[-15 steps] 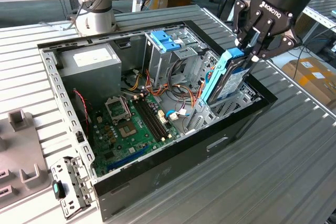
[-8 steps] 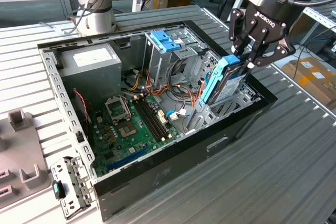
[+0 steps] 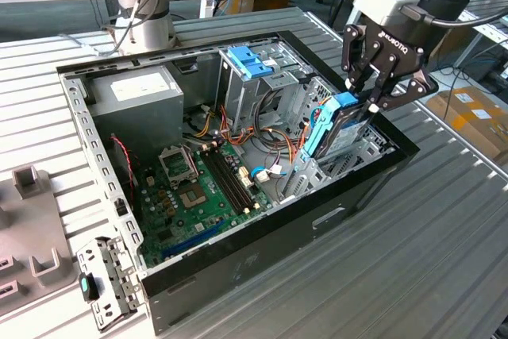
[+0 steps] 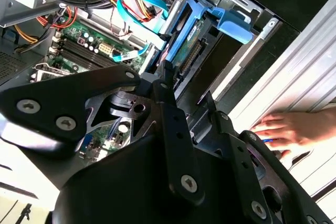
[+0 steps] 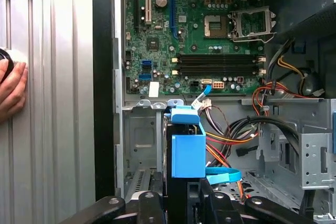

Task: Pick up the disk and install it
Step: 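Insert the disk into the insertion slot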

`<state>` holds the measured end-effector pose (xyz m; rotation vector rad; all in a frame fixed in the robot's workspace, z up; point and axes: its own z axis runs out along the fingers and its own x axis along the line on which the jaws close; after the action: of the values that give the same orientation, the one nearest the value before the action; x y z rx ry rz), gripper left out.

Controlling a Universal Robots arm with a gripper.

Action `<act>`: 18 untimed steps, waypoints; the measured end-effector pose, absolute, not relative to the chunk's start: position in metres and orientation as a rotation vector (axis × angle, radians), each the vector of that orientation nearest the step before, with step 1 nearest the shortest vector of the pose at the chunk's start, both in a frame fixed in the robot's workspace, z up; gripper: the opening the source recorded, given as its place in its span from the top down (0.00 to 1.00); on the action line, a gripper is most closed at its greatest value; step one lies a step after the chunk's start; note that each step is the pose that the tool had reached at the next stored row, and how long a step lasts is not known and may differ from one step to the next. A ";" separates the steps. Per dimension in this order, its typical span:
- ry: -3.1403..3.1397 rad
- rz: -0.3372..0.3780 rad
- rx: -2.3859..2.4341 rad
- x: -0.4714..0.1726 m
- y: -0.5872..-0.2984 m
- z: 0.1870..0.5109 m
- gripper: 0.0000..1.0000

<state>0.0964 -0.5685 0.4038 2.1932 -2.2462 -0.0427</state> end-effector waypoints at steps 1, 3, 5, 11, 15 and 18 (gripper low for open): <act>-2.246 -0.043 2.193 0.096 -0.569 0.404 0.65; -2.247 -0.043 2.194 0.096 -0.569 0.401 0.65; -2.246 -0.043 2.193 0.096 -0.569 0.395 0.65; -2.246 -0.043 2.193 0.096 -0.568 0.383 0.65; -2.246 -0.043 2.193 0.096 -0.569 0.383 0.65; -2.246 -0.043 2.193 0.096 -0.569 0.383 0.57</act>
<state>0.0964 -0.5685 0.3826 2.1933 -2.2463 -0.0429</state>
